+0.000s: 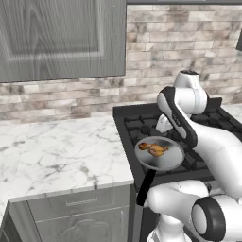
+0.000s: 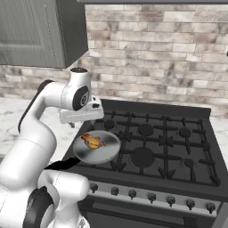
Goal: Take the chicken drumsticks from the pan and place one on each plate on the dining counter.
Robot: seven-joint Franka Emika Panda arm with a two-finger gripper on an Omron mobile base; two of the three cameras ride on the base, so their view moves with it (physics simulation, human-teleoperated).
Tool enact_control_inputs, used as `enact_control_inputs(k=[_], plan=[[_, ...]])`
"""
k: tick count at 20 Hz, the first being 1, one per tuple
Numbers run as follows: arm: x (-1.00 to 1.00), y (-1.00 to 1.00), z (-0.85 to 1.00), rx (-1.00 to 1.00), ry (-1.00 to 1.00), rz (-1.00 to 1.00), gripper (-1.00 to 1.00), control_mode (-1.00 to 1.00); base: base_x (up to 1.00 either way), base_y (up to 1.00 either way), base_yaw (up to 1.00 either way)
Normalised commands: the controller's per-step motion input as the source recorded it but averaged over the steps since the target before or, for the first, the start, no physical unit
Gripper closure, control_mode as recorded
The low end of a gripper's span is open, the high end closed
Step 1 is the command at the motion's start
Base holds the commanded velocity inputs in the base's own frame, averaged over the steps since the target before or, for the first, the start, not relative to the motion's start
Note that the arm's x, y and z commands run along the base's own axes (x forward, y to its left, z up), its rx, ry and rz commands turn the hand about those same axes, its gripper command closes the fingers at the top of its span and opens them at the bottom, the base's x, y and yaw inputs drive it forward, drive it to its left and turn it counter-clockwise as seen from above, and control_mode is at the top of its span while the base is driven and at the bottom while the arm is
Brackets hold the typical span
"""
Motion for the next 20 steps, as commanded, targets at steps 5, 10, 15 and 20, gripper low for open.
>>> enact_control_inputs(k=[5,10,15,20], plan=[[0.4,0.0,-0.46,-0.08,0.09,0.18,-1.0,-1.0,0.0,0.0,0.0],[0.22,0.03,-0.6,0.0,0.03,0.02,-1.0,-1.0,0.0,0.0,0.0],[0.14,0.04,-0.64,0.0,-0.09,-0.02,-1.0,-1.0,0.0,0.0,0.0],[0.41,0.03,-0.42,-0.03,-0.12,-0.05,-1.0,-1.0,0.0,0.0,0.0]])
